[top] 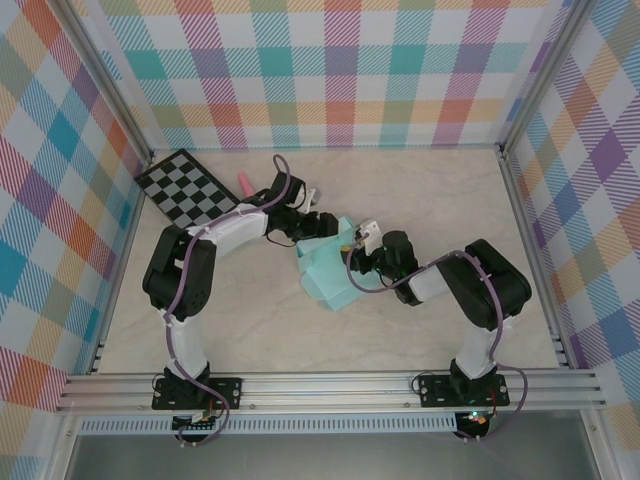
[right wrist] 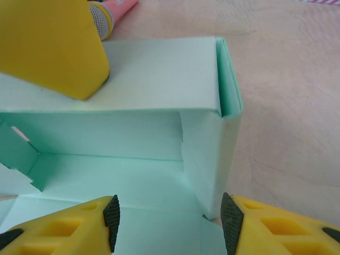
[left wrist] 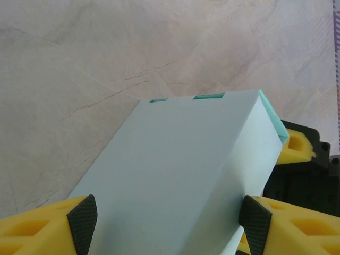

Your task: Fold the paper box

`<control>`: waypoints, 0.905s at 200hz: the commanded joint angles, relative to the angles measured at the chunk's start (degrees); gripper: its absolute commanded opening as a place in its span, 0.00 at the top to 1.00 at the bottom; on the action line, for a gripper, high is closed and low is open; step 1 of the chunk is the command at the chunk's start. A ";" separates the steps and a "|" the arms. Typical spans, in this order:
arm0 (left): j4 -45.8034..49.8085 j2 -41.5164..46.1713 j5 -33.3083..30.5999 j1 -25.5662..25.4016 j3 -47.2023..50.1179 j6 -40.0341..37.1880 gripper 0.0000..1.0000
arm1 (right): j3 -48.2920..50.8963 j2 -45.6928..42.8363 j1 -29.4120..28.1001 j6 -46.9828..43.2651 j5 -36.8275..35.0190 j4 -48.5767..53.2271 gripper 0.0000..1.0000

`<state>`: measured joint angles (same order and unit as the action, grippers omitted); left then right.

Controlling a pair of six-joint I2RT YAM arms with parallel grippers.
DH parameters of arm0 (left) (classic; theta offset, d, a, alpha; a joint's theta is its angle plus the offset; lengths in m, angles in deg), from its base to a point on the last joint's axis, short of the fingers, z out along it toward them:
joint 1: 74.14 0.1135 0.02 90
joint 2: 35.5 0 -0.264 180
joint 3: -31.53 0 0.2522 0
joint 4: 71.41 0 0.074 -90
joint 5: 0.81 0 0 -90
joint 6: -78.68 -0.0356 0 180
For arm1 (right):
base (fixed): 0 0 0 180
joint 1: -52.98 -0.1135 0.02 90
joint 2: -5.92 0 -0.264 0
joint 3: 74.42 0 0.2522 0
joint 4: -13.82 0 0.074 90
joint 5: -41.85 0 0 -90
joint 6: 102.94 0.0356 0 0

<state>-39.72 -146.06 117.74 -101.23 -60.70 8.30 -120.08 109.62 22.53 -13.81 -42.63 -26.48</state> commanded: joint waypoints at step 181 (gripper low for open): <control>7.08 -13.67 10.55 -1.19 -11.90 -7.50 0.18 | 9.92 -9.24 3.58 -1.49 -0.06 -3.79 0.48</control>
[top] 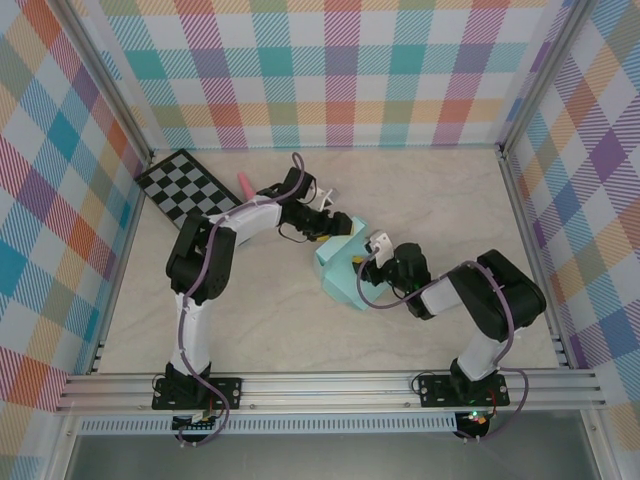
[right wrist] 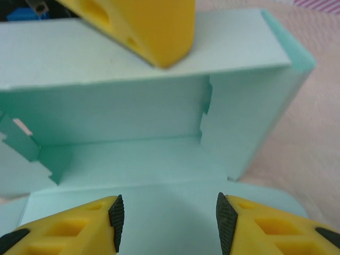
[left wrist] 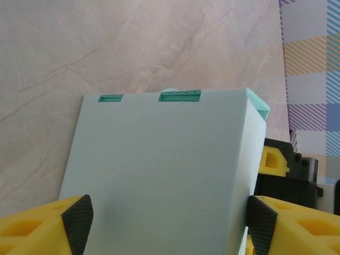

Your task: Fold the paper box

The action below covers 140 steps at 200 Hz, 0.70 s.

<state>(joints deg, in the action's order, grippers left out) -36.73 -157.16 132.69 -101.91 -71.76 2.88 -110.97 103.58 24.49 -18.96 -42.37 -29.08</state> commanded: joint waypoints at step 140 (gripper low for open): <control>6.06 -8.67 1.75 -0.39 -10.98 -6.50 0.13 | -11.93 3.23 5.09 4.34 2.84 12.08 0.48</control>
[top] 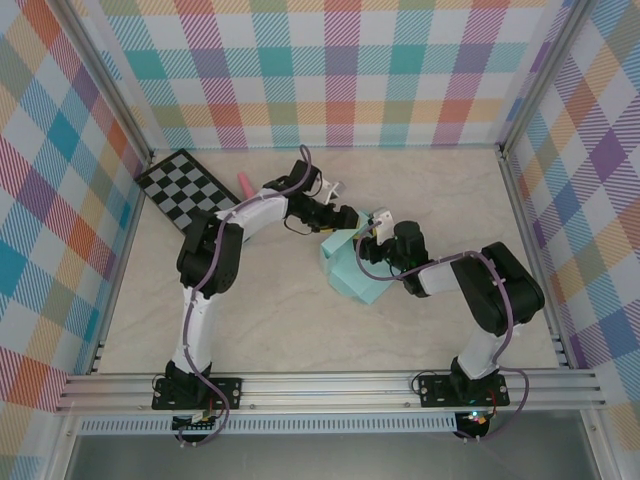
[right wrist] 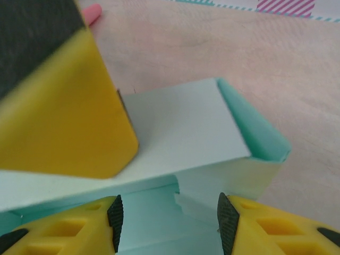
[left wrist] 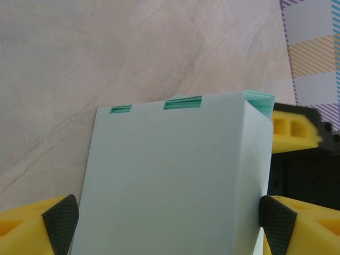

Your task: Fold the paper box

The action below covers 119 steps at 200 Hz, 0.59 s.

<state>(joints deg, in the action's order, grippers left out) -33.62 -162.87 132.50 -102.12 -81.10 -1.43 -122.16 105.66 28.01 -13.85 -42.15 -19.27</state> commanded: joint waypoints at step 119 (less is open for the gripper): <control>8.87 4.39 7.10 0.24 6.74 -11.70 0.25 | 13.77 -15.43 3.51 2.61 17.59 2.95 0.51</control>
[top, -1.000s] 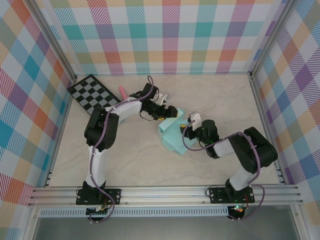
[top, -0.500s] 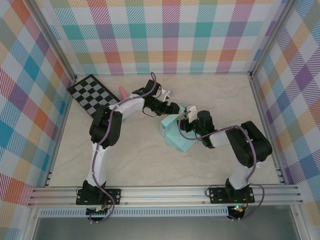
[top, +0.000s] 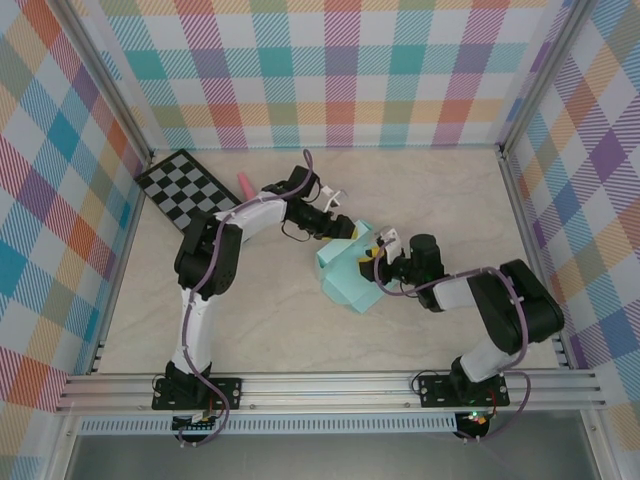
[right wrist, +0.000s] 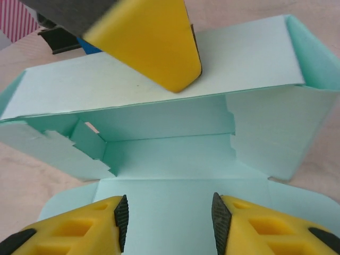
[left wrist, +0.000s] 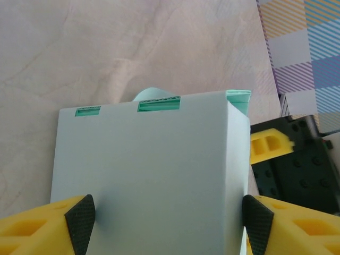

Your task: Fold the paper box

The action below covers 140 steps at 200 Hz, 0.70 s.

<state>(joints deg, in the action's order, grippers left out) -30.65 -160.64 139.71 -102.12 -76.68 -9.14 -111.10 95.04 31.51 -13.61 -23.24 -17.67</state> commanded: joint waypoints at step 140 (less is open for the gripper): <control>9.69 10.59 5.11 0.48 12.43 -8.85 0.26 | 0.49 7.66 -9.84 -12.01 -14.48 -9.57 0.52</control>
<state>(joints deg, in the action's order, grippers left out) -23.20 -151.33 143.51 -101.95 -63.96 -16.03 -110.38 99.23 21.78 -21.24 -35.87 -20.78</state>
